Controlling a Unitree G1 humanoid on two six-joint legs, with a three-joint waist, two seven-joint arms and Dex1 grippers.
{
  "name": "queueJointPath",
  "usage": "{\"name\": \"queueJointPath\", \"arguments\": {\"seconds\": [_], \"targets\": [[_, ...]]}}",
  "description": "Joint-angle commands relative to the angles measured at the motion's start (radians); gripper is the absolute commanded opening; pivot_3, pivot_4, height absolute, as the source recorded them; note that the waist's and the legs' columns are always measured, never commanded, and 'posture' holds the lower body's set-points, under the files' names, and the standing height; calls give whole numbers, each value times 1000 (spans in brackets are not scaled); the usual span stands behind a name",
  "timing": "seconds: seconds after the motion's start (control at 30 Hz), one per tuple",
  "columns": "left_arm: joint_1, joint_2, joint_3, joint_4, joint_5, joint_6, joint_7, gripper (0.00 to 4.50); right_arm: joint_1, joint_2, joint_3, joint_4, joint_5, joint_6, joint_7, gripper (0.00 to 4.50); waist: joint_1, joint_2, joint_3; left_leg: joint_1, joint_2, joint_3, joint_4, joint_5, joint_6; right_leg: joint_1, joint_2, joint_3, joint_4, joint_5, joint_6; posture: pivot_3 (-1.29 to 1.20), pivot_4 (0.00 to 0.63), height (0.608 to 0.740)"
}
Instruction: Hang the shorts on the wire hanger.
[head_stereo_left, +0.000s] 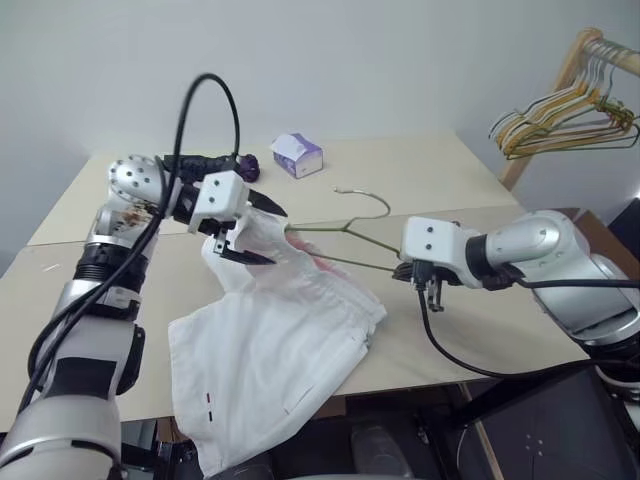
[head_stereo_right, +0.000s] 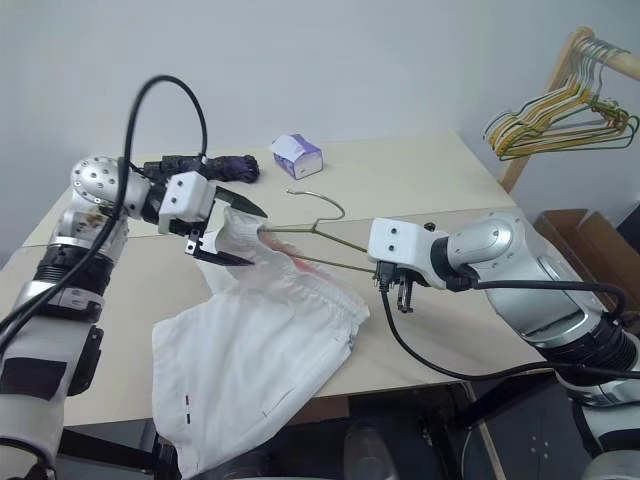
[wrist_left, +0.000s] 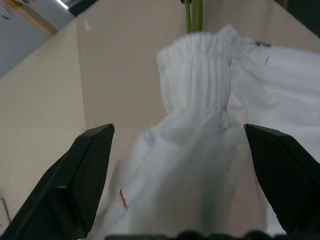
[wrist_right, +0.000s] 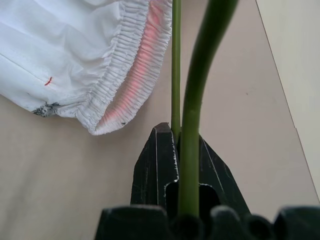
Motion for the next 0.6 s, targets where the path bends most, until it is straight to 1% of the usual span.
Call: {"name": "queueJointPath", "arguments": {"seconds": [0.03, 0.13, 0.23, 0.43, 0.6], "targets": [[-58, -25, -5, 82, 48, -81, 6, 4468, -43, 4, -11, -25, 0, 4, 17, 0, -5, 0, 0, 0, 0, 0, 0, 0, 0, 0, 0, 0, 0, 0, 0, -286, 0, 740], [-71, -41, -9, 132, 74, -135, -8, 4468, -49, 7, -13, -22, 1, 11, 22, 0, -21, 0, 0, 0, 0, 0, 0, 0, 0, 0, 0, 0, 0, 0, 0, -292, 0, 740], [-81, -59, 1, 168, 88, -148, 6, 3875, -56, 13, -21, -26, 14, 34, 25, 0, -30, 0, 0, 0, 0, 0, 0, 0, 0, 0, 0, 0, 0, 0, 1, -296, 0, 740], [-81, -57, 19, 176, 64, -135, -17, 2118, -64, 17, -30, -25, 30, 56, 30, 0, -49, 0, 0, 0, 0, 0, 0, 0, 0, 0, 0, 0, 0, 0, 1, -295, 0, 740], [-67, -36, 10, 156, 34, -95, -17, 465, -50, 21, -49, -23, 57, 19, 53, 0, -54, 0, 0, 0, 0, 0, 0, 0, 0, 0, 0, 0, 1, 0, 1, -288, 0, 740]]}}
